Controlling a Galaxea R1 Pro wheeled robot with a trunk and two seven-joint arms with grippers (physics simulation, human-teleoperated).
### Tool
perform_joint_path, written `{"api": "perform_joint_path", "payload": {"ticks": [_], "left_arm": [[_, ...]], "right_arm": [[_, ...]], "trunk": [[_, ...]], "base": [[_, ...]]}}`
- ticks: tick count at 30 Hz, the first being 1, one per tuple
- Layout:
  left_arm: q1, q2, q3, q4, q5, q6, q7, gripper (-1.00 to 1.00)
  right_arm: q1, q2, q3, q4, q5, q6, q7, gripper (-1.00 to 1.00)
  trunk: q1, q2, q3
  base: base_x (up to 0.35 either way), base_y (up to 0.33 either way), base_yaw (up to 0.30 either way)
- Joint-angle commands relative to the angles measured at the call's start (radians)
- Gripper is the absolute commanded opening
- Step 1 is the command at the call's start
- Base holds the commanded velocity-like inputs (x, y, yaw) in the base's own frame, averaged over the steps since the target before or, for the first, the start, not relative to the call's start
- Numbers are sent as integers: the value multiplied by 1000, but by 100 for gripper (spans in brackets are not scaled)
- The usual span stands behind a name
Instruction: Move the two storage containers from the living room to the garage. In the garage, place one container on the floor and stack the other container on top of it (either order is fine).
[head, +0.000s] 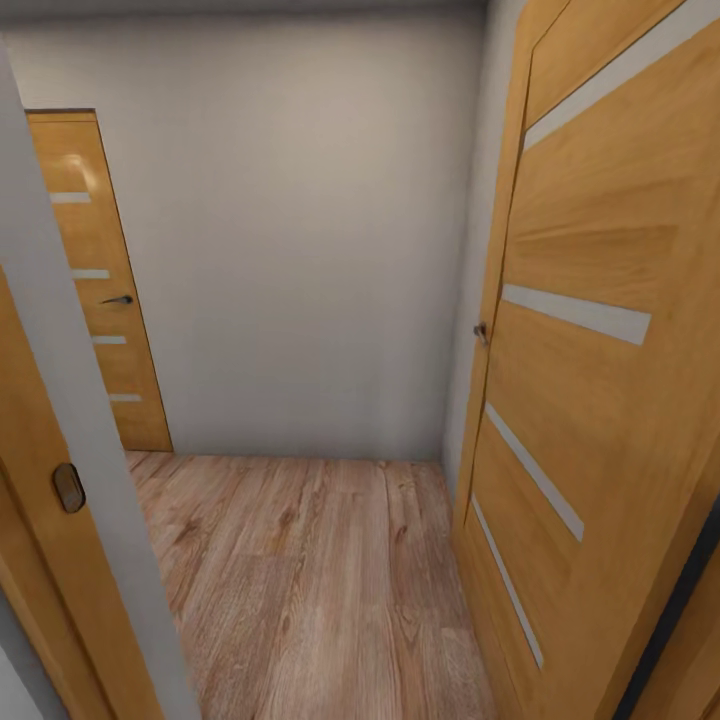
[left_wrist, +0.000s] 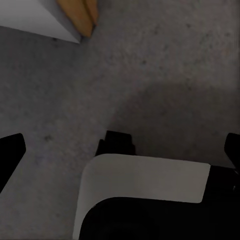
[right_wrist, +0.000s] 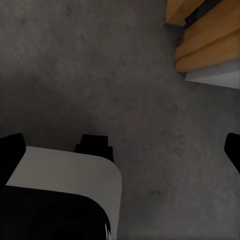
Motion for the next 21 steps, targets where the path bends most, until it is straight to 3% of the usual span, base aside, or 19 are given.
{"api": "perform_joint_path", "payload": {"ticks": [1,21], "left_arm": [[0,-1,-8,0,10,-1,0,100],[0,-4,-8,1,14,-1,1,100]], "right_arm": [[-1,0,9,3,-10,-6,2,100],[-1,1,9,3,-10,-5,2,100]], "trunk": [[0,-1,-1],[0,-1,-1]], "base": [[0,0,0],[0,-48,0]]}}
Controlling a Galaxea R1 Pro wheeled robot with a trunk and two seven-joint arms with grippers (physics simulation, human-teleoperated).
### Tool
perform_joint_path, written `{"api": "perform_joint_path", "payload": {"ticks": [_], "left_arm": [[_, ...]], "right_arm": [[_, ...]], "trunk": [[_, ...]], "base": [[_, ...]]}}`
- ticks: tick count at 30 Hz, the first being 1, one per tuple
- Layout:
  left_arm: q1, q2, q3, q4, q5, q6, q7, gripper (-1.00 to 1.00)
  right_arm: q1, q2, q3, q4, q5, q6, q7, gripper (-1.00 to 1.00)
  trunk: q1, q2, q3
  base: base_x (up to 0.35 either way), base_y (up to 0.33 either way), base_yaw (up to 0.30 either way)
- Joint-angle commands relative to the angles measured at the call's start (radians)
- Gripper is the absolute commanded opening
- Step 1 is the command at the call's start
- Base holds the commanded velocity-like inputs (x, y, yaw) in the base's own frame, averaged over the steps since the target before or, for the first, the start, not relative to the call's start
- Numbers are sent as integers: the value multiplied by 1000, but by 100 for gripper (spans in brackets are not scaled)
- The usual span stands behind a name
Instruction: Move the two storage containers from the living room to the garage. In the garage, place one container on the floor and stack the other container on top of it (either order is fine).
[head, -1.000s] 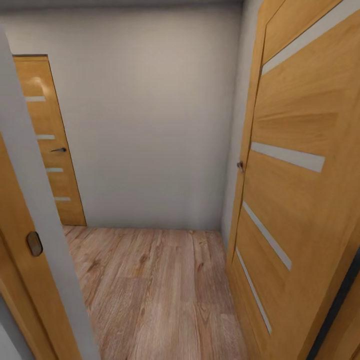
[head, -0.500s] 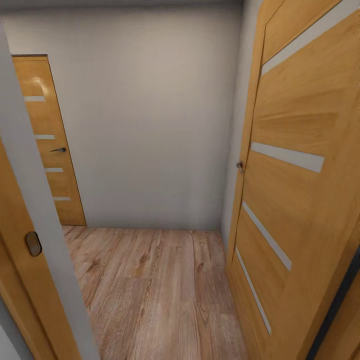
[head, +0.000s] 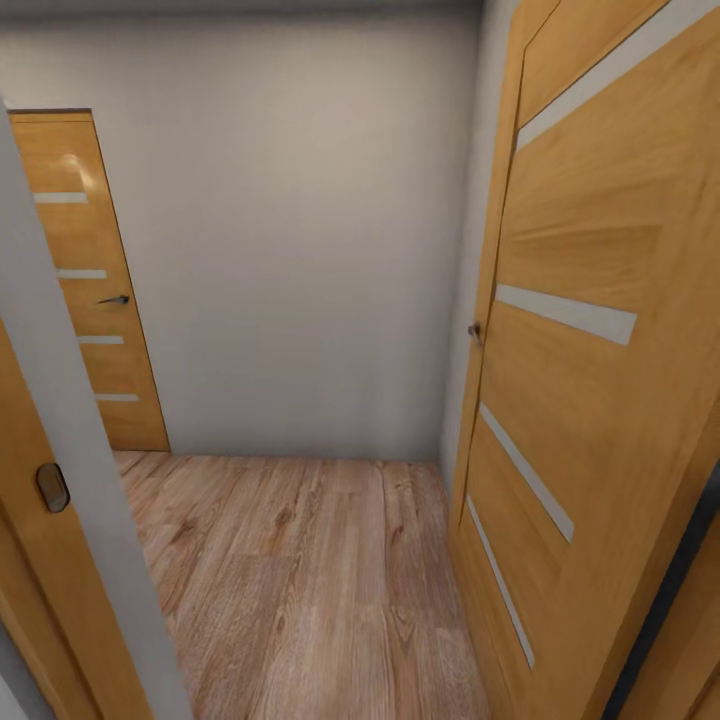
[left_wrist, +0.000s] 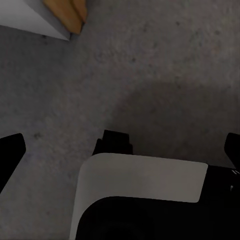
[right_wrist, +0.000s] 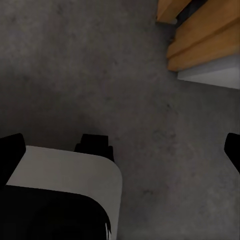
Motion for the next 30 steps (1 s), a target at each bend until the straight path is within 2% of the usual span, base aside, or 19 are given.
{"api": "perform_joint_path", "payload": {"ticks": [1,7,23,30], "left_arm": [[0,0,-8,0,9,-1,0,100],[0,0,-8,0,9,-1,0,100],[0,1,-8,0,9,-1,0,100],[0,1,-8,0,10,-1,0,100]], "right_arm": [[-1,1,8,3,-10,-6,1,100],[-1,3,8,3,-10,-5,0,100],[-1,3,8,3,-10,-5,0,100],[-1,6,8,3,-10,-5,0,100]], "trunk": [[0,-1,-1],[0,-1,-1],[0,-1,-1],[0,-1,-1]], "base": [[0,-1,0],[61,0,0],[303,0,0],[134,0,0]]}}
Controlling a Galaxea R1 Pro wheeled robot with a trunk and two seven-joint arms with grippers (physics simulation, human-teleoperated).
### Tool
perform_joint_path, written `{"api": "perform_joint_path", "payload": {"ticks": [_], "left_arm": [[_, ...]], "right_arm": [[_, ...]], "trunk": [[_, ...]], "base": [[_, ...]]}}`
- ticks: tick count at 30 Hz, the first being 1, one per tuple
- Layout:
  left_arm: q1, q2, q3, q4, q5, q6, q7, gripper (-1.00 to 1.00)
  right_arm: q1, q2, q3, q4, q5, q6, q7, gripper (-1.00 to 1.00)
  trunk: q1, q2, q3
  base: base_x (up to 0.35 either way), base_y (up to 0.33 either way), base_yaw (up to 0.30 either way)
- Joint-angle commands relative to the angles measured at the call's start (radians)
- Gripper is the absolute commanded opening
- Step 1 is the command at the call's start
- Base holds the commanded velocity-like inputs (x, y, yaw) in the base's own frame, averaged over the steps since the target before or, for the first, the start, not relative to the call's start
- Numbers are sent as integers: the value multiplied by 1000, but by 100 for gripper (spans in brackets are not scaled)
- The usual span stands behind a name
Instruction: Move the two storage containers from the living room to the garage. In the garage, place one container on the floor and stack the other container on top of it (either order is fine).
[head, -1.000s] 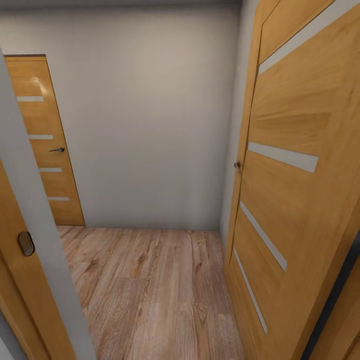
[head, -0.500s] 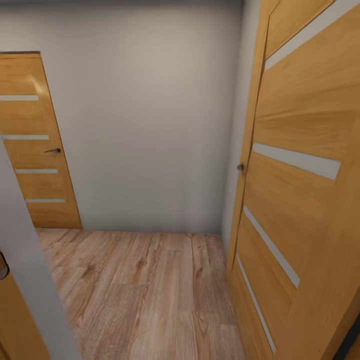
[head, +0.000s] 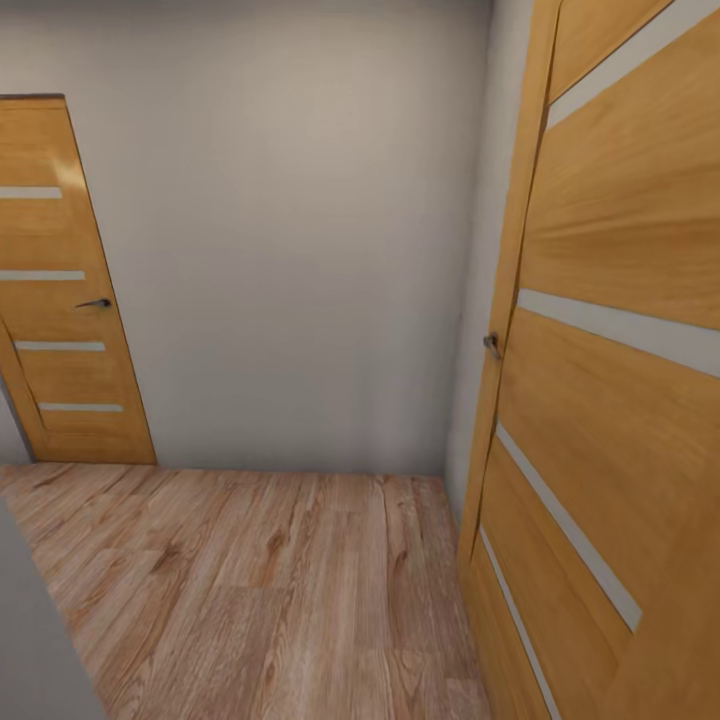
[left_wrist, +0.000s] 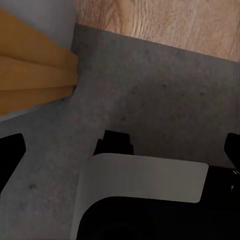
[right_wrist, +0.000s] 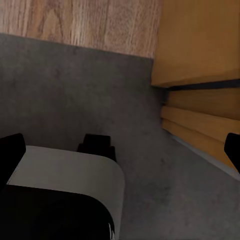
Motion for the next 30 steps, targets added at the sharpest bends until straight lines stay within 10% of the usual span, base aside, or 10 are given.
{"api": "perform_joint_path", "payload": {"ticks": [1,30], "left_arm": [[0,0,-8,0,9,-1,0,100],[0,0,-8,0,9,-1,0,100]], "right_arm": [[-1,1,8,3,-10,-6,2,100],[-1,-2,8,3,-10,-6,1,100]], "trunk": [[0,-1,-1],[0,-1,-1]], "base": [[14,0,0],[1,0,58]]}}
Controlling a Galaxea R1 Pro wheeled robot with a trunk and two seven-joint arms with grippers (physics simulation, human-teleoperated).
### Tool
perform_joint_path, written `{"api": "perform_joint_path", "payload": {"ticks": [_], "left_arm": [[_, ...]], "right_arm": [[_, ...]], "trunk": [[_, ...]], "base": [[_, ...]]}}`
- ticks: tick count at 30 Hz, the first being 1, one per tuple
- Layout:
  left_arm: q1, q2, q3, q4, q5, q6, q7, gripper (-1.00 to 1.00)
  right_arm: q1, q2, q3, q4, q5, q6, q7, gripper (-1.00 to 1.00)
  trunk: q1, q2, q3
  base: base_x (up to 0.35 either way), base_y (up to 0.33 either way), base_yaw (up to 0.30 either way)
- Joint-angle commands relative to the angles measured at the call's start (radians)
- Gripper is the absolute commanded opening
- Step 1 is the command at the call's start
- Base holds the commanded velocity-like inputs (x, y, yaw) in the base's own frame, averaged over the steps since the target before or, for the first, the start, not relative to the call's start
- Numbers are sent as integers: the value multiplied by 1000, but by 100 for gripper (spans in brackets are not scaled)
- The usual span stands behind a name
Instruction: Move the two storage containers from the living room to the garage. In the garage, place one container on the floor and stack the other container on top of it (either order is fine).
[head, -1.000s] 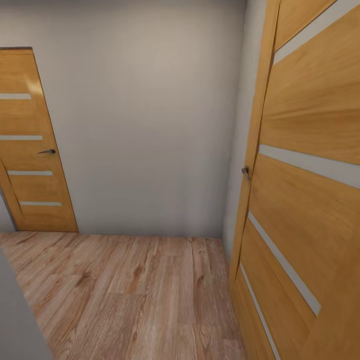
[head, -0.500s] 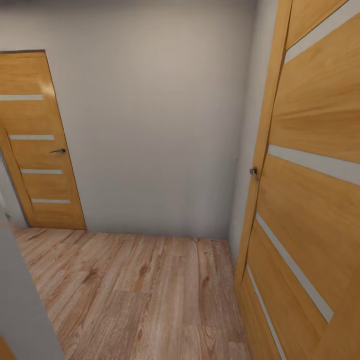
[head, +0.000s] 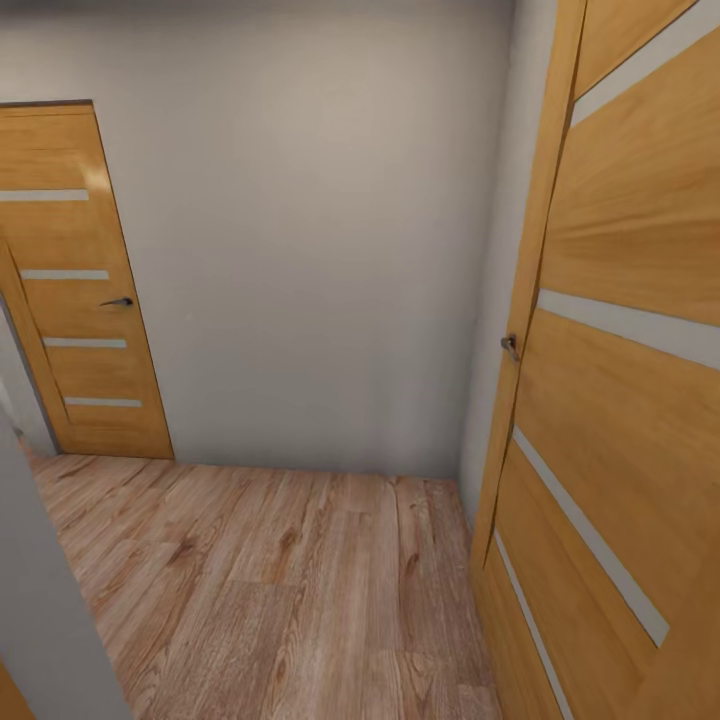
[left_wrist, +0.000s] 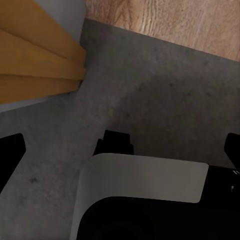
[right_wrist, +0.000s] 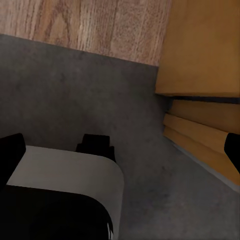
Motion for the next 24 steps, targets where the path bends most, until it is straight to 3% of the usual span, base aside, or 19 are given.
{"api": "perform_joint_path", "payload": {"ticks": [1,16,24], "left_arm": [[0,0,-8,0,9,-1,0,100],[1,-1,-8,-1,11,-2,0,100],[1,-1,-8,-1,12,-2,0,100]], "right_arm": [[-1,-1,8,3,-10,-6,2,100],[-1,-3,12,3,-9,-4,1,100],[-1,-3,12,3,-9,-4,1,100]], "trunk": [[0,-1,-1],[0,-1,-1],[0,-1,-1]], "base": [[0,0,0],[0,-1,0],[0,-115,0]]}}
